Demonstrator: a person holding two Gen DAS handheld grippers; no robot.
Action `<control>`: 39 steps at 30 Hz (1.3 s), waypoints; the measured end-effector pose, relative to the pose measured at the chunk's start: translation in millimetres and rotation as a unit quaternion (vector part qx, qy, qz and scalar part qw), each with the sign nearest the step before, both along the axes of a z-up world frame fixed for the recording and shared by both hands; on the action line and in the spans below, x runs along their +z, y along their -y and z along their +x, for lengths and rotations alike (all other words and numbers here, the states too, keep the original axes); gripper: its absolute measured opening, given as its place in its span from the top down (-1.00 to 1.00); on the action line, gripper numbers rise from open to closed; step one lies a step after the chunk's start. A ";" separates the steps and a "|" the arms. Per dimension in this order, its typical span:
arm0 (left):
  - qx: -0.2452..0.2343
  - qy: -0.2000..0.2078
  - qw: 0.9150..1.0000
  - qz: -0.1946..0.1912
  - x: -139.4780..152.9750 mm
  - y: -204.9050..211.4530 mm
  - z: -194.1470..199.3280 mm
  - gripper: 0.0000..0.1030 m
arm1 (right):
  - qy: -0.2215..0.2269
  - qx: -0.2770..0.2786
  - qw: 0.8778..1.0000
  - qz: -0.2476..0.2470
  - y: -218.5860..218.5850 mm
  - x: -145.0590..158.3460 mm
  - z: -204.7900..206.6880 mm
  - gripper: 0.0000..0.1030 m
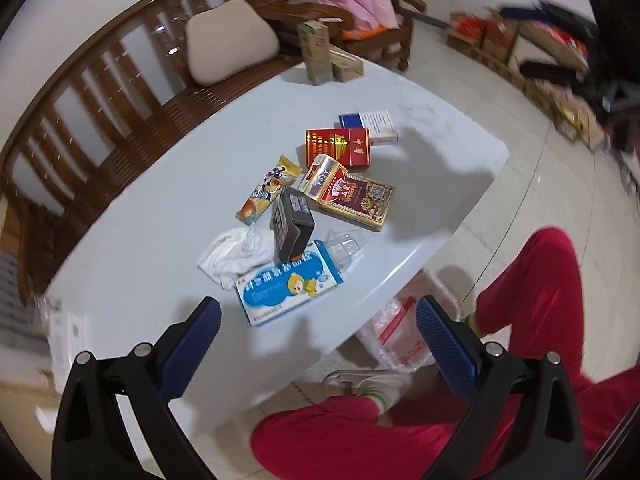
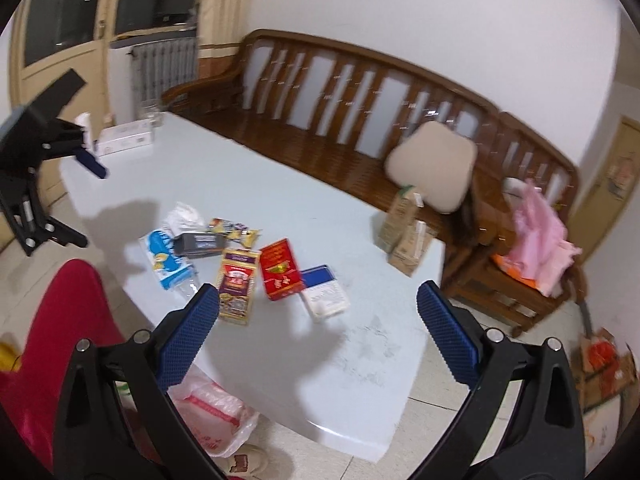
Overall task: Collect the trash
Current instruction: 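Move both tools toward the trash items on the table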
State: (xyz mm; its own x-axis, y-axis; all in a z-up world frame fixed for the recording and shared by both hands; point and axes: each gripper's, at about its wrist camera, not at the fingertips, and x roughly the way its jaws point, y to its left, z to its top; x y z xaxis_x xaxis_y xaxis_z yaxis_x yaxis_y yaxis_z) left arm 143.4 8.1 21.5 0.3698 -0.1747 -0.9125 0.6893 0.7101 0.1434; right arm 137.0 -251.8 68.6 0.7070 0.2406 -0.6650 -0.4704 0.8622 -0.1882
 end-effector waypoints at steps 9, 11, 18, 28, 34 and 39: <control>-0.035 -0.036 0.998 0.037 -38.2 26.7 25.4 -0.85 | -0.043 0.030 0.998 -0.024 -4.7 -27.2 54.2 -0.88; -0.037 -0.042 0.998 0.042 -47.0 32.3 33.1 -0.85 | -0.048 0.041 0.997 -0.032 -8.4 -37.3 60.3 -0.88; -0.038 -0.072 0.996 0.039 -69.0 41.7 58.6 -0.85 | -0.078 0.084 0.991 -0.063 -30.4 -75.5 79.5 -0.88; -0.028 -0.101 0.994 0.030 -89.9 48.2 87.4 -0.85 | -0.106 0.131 0.981 -0.095 -57.7 -122.0 97.6 -0.88; -0.029 -0.106 0.994 0.028 -97.3 52.2 97.2 -0.83 | -0.123 0.147 0.975 -0.109 -69.8 -146.1 108.0 -0.88; -0.027 -0.111 0.993 0.028 -103.8 54.3 104.1 -0.73 | -0.127 0.151 0.974 -0.114 -72.8 -157.6 115.0 -0.88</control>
